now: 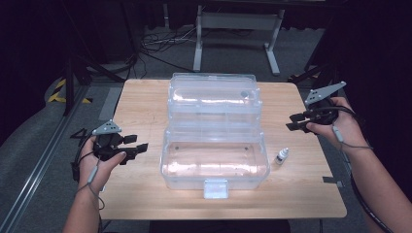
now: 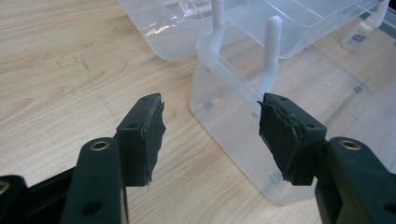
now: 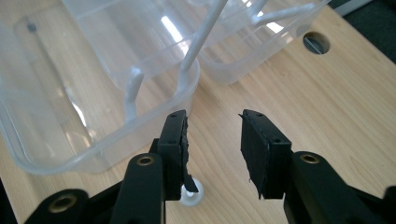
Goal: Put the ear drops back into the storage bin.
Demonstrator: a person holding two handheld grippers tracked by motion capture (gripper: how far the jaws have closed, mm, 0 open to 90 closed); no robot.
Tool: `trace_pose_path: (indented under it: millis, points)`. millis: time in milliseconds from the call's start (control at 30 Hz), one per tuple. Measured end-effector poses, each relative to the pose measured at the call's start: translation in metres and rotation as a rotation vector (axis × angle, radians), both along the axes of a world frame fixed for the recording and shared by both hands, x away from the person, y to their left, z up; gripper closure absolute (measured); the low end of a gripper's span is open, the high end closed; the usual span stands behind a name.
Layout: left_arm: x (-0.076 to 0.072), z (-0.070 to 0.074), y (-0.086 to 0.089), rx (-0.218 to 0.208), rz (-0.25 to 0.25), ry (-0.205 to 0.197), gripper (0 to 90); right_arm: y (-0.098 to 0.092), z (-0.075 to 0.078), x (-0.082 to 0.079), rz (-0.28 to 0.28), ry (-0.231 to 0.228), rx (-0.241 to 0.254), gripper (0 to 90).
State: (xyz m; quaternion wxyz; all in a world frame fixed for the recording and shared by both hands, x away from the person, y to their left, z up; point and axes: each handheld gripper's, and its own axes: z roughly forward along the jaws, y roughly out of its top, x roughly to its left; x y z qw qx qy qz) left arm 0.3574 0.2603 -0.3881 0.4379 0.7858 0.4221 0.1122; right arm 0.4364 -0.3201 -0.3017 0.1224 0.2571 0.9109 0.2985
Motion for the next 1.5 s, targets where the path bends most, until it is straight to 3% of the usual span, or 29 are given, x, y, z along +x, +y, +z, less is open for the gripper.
trace_pose_path:
  millis: [267, 500, 667, 933, 1167, 1500]
  points:
    - [-0.002, -0.003, 0.002, 0.007, 0.007, 0.016, 40.3, 0.012, -0.006, 0.006, 0.074, 0.045, -0.137, 60.9]
    - [-0.004, -0.005, 0.004, 0.008, 0.015, 0.024, 40.3, 0.019, -0.011, 0.010, 0.107, 0.080, -0.196, 60.0]
    - [-0.003, -0.006, 0.005, 0.011, 0.014, 0.027, 40.3, 0.027, -0.023, 0.010, 0.148, 0.138, -0.295, 58.5]
    - [-0.002, -0.008, 0.005, 0.006, 0.017, 0.035, 40.2, 0.031, -0.037, 0.013, 0.174, 0.181, -0.350, 57.7]
    - [-0.001, -0.010, 0.006, 0.007, 0.019, 0.038, 40.1, 0.033, -0.061, 0.015, 0.194, 0.221, -0.417, 57.6]
    - [0.000, -0.011, 0.006, 0.008, 0.016, 0.047, 40.0, 0.034, -0.081, 0.019, 0.202, 0.253, -0.468, 57.8]
